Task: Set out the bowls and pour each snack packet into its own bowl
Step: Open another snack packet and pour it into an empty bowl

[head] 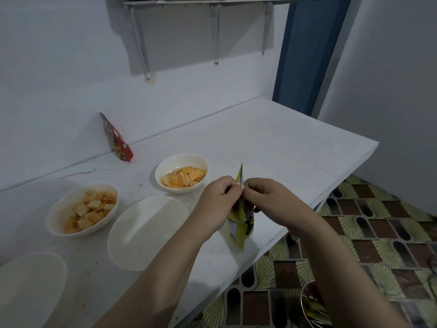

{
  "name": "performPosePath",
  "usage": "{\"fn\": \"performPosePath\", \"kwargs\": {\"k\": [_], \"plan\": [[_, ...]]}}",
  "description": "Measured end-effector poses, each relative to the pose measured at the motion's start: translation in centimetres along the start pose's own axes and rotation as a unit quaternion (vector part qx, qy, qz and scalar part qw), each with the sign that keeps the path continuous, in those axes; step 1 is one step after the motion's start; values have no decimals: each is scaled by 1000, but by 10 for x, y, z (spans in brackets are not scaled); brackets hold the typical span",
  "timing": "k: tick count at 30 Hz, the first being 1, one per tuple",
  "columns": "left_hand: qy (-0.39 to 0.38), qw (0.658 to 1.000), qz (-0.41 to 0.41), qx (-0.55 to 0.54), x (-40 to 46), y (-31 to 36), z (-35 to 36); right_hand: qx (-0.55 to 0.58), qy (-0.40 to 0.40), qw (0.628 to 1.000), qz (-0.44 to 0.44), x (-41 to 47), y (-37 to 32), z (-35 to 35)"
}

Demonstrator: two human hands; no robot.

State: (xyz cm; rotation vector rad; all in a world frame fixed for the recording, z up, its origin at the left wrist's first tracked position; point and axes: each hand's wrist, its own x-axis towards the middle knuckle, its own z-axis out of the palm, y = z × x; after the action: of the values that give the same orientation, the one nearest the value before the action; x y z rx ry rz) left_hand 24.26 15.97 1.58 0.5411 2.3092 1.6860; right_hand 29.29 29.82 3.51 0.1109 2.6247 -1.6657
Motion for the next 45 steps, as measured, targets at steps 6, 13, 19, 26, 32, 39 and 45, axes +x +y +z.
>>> {"fn": "performPosePath", "kwargs": {"k": [6, 13, 19, 26, 32, 39, 45], "plan": [[12, 999, 4, -34, 2, -5, -1, 39, 68, 997, -16, 0, -2, 12], [43, 995, -1, -91, -3, -11, -6, -72, 89, 993, -34, 3, 1, 9], [7, 999, 32, -3, -3, -9, -16, -161, 88, 983, -13, 2, -6, 14], [79, 995, 51, 30, -4, -2, -18, -228, 194, 954, -20, 2, -18, 10], [91, 994, 47, -25, -9, -2, -13, -216, 267, 938, -35, -2, -15, 11], [70, 967, -180, -168, 15, -20, -1, -159, 292, 939, -94, -18, -34, 4], [3, 909, -279, -308, 26, -28, -8, -134, 271, 946, -116, -33, -45, 0]]}}
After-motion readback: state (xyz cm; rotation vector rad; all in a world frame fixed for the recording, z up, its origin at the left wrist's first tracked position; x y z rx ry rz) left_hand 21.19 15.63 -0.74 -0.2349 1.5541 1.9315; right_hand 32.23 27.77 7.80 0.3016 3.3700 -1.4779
